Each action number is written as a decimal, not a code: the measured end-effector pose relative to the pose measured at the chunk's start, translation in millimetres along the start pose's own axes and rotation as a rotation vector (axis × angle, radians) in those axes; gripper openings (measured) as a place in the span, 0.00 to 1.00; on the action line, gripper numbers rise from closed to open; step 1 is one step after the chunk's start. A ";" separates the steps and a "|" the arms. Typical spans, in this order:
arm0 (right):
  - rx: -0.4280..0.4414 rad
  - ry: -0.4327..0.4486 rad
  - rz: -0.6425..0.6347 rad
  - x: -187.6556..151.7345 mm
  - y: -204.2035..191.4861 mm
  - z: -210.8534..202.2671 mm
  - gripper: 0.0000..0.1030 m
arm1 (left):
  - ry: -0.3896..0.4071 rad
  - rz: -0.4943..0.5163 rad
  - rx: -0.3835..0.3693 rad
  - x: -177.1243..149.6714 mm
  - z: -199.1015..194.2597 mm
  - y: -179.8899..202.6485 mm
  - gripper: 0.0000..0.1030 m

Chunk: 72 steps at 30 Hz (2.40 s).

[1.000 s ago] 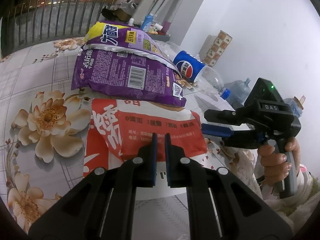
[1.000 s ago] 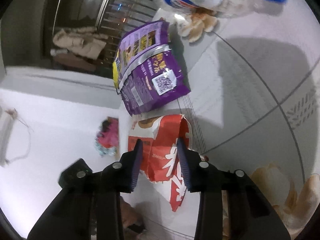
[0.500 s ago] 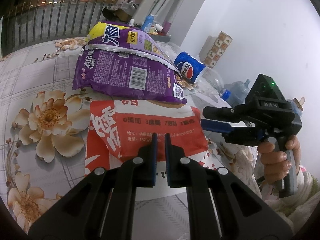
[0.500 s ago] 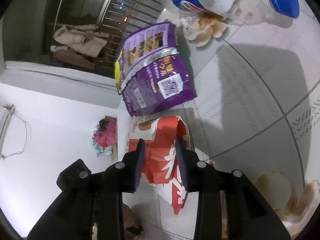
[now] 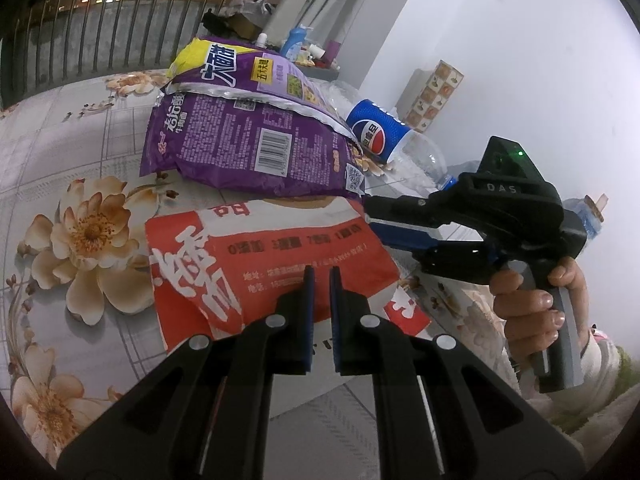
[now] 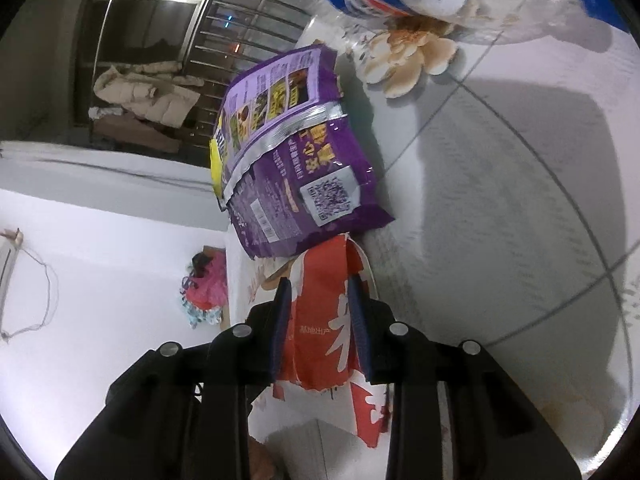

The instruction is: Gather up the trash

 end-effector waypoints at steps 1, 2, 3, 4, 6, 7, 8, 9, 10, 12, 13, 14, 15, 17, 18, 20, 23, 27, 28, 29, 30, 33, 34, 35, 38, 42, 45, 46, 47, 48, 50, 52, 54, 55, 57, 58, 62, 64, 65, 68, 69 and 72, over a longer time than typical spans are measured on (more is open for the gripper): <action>-0.003 -0.009 -0.009 -1.5 -1.6 1.9 0.28 | 0.001 0.002 -0.003 0.0 -0.3 0.4 0.07; -0.005 -0.009 -0.012 -1.9 -2.0 1.5 0.27 | 0.000 0.004 -0.003 -0.4 -0.3 0.9 0.07; -0.006 -0.005 -0.019 -3.0 -3.0 0.0 0.26 | 0.000 0.010 -0.004 -0.7 -0.8 2.1 0.07; 0.000 -0.005 -0.027 -4.5 -3.4 -3.4 0.26 | 0.000 0.015 -0.007 -1.1 -1.0 3.4 0.07; 0.002 -0.003 -0.037 -7.7 -3.0 -10.8 0.24 | -0.003 0.024 -0.016 -1.9 -0.7 6.5 0.07; 0.001 0.000 -0.044 -9.3 -3.1 -14.4 0.24 | -0.006 0.026 -0.024 -2.5 -0.2 8.6 0.07; 0.002 0.004 -0.050 -12.5 -3.8 -18.4 0.23 | -0.014 0.032 -0.038 -3.3 1.5 12.8 0.07; 0.000 0.009 -0.059 -14.9 -3.8 -24.1 0.22 | -0.018 0.040 -0.044 -4.0 2.6 16.0 0.07; -0.003 0.016 -0.067 -15.9 -3.5 -28.7 0.12 | -0.023 0.050 -0.048 -4.7 4.1 20.1 0.07; -0.021 0.044 -0.072 -15.0 -0.4 -42.7 0.04 | -0.031 0.082 -0.041 -5.4 8.0 28.5 0.07; -0.004 0.050 -0.057 -14.5 2.5 -48.4 0.03 | -0.032 0.094 -0.040 -5.1 9.6 31.4 0.07; 0.000 0.055 -0.048 -14.6 6.2 -51.3 0.03 | -0.038 0.100 -0.051 -4.3 11.5 34.5 0.07; 0.000 0.064 -0.043 -14.4 9.4 -55.0 0.02 | -0.051 0.102 -0.056 -3.7 14.7 36.8 0.07; 0.015 0.081 -0.036 -15.1 13.3 -63.2 0.02 | -0.062 0.118 -0.045 -4.1 20.3 41.4 0.07; 0.018 0.087 -0.036 -14.7 13.6 -65.3 0.02 | -0.061 0.129 -0.042 -4.1 21.3 43.8 0.07; 0.019 0.098 -0.044 -13.8 13.8 -69.2 0.02 | -0.062 0.146 -0.035 -4.1 23.3 46.8 0.07; 0.023 0.106 -0.043 -13.5 18.7 -76.2 0.02 | -0.070 0.150 -0.030 -4.8 25.2 47.6 0.07; 0.029 0.122 -0.006 -10.6 28.0 -86.9 0.03 | -0.073 0.159 -0.014 -6.1 24.7 47.8 0.07; 0.033 0.127 0.019 -8.8 32.5 -90.1 0.04 | -0.072 0.157 -0.014 -5.8 25.5 47.1 0.07; 0.033 0.128 0.043 -7.2 37.0 -91.9 0.05 | -0.071 0.151 -0.014 -5.9 25.5 46.3 0.07; 0.036 0.124 0.066 -5.8 41.1 -93.0 0.11 | -0.071 0.147 -0.016 -5.9 25.3 46.0 0.07; 0.075 0.107 0.148 -4.4 51.5 -93.7 0.34 | -0.070 0.122 -0.036 -6.3 24.2 42.4 0.07; 0.099 0.099 0.168 -4.0 52.4 -92.6 0.35 | -0.071 0.109 -0.047 -5.8 24.2 40.4 0.07; 0.111 0.088 0.180 -3.6 51.5 -90.2 0.38 | -0.072 0.100 -0.055 -5.6 24.2 39.2 0.07; 0.147 0.052 0.195 -1.5 43.7 -81.5 0.47 | -0.081 0.054 -0.087 -3.2 23.6 33.6 0.07; 0.164 -0.010 0.191 -2.3 29.2 -64.4 0.51 | -0.082 0.030 -0.082 3.0 20.5 31.5 0.07; 0.165 -0.052 0.193 -3.0 21.1 -52.2 0.52 | -0.078 0.005 -0.083 8.4 16.6 29.7 0.08; 0.164 -0.063 0.193 -3.0 18.8 -48.4 0.52 | -0.072 0.000 -0.084 10.3 14.9 29.4 0.09; 0.164 -0.073 0.193 -3.4 17.0 -45.1 0.52 | -0.059 -0.002 -0.085 13.7 11.5 29.4 0.10; 0.162 -0.082 0.195 -3.1 16.0 -41.6 0.52 | -0.052 -0.001 -0.082 16.5 9.9 29.9 0.12; 0.154 -0.101 0.205 -2.4 16.0 -35.5 0.52 | -0.036 0.001 -0.070 21.9 6.7 28.9 0.12; 0.154 -0.118 0.217 -2.6 16.0 -29.4 0.52 | -0.029 -0.005 -0.059 25.6 6.0 27.0 0.12; 0.160 -0.126 0.225 -2.3 15.3 -25.6 0.52 | -0.035 -0.020 -0.032 28.4 8.3 21.4 0.12; 0.161 -0.128 0.230 -1.3 14.7 -23.2 0.52 | -0.044 -0.027 -0.022 28.6 10.5 18.6 0.12; 0.166 -0.129 0.235 0.6 15.8 -21.7 0.52 | -0.062 -0.048 -0.014 28.5 15.8 13.4 0.12; 0.165 -0.129 0.237 1.4 15.7 -19.2 0.52 | -0.071 -0.054 -0.012 28.0 17.8 11.3 0.12; 0.160 -0.128 0.234 5.3 12.4 -11.4 0.52 | -0.077 -0.056 -0.017 27.4 19.6 9.4 0.12; 0.156 -0.122 0.240 6.4 10.5 -7.3 0.52 | -0.080 -0.055 -0.015 27.3 19.7 7.9 0.12; 0.155 -0.120 0.242 6.6 10.1 -6.9 0.52 | -0.081 -0.056 -0.015 27.4 20.2 7.2 0.12; 0.137 -0.112 0.238 4.4 9.3 -11.5 0.52 | -0.083 -0.070 -0.022 28.0 19.4 4.3 0.12; 0.133 -0.107 0.239 3.9 10.6 -13.7 0.52 | -0.082 -0.073 -0.024 28.3 19.5 3.4 0.12; 0.127 -0.086 0.255 0.7 16.9 -24.6 0.52 | -0.080 -0.076 -0.023 29.5 19.9 1.1 0.12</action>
Point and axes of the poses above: each gripper's, at about its wrist camera, not at the fingertips, and z roughly the way its jaws point, y to its right, x to its top, the point moved 4 cm from there along z, roughly the way its jaws point, and after that the axes turned 1 degree about y, right-handed, at the moved point
